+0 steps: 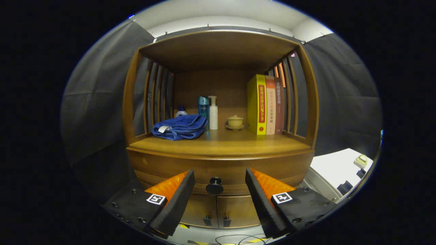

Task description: Pull open the drawer, take out the items inside it, and place them on the countertop above the cabinet.

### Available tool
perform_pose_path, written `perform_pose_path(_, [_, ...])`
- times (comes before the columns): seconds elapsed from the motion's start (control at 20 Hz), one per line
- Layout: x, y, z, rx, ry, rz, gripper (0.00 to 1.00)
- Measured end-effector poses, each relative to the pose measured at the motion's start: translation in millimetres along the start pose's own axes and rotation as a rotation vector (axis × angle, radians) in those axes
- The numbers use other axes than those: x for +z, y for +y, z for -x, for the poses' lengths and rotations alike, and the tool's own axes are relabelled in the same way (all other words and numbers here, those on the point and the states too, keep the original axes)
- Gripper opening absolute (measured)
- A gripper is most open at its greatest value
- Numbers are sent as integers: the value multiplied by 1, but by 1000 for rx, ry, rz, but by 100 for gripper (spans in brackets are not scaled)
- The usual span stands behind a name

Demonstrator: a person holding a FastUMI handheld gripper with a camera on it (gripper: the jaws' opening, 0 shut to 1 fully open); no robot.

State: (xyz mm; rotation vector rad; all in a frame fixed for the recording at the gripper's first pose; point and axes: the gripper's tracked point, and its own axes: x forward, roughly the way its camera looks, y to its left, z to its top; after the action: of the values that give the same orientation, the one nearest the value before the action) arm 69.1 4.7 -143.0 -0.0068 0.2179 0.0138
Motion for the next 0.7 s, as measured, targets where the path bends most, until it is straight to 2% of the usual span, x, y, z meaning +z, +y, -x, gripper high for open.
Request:
perform_pose_path(0.55, [-60, 5, -60, -15, 131, -13, 94])
perform_pose_path(0.7, [-65, 6, -64, -22, 138, -18, 83])
